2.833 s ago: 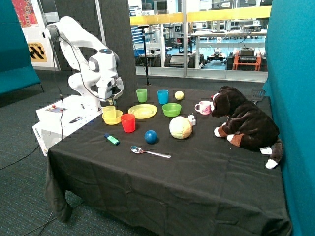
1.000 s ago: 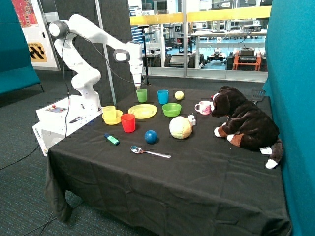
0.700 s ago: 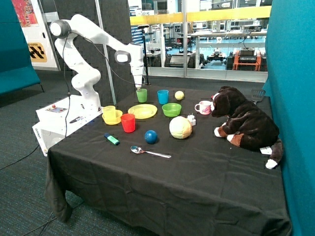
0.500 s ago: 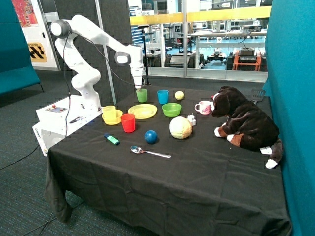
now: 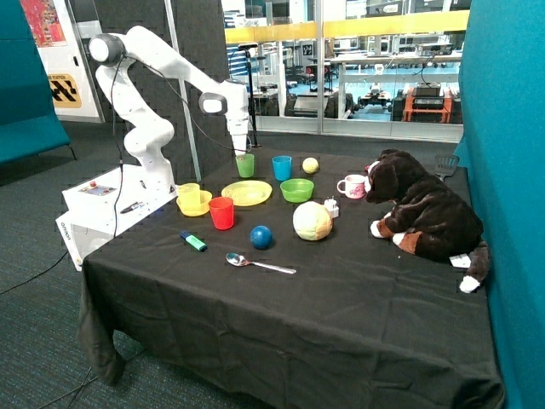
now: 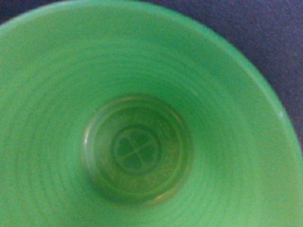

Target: Match the cups with the appropriate bowls

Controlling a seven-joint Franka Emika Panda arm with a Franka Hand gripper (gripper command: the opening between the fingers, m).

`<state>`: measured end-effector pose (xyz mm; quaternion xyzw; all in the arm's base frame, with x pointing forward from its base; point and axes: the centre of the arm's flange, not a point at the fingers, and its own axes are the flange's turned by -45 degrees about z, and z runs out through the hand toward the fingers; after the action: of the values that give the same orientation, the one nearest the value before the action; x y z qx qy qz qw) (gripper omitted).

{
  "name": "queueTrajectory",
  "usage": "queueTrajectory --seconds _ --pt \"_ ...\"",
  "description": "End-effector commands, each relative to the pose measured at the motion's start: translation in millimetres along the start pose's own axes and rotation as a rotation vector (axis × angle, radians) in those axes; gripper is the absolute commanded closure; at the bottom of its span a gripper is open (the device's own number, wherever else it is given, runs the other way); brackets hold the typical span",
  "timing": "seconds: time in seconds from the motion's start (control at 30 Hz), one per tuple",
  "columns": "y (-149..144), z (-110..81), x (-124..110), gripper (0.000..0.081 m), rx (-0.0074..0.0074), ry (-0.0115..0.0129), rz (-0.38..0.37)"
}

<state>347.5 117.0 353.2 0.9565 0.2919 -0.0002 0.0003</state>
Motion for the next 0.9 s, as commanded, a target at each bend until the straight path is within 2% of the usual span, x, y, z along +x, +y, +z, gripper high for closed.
queueTrajectory --seconds 0.0,0.67,0.87 --pt "-4 3.5 6 0.0450 0.0005 0.0005 -0.009" --pt "-4 13.8 21 0.0458 0.0005 0.0005 0.000" --pt "-2 19.5 19 0.0520 0.0005 0.0005 0.015"
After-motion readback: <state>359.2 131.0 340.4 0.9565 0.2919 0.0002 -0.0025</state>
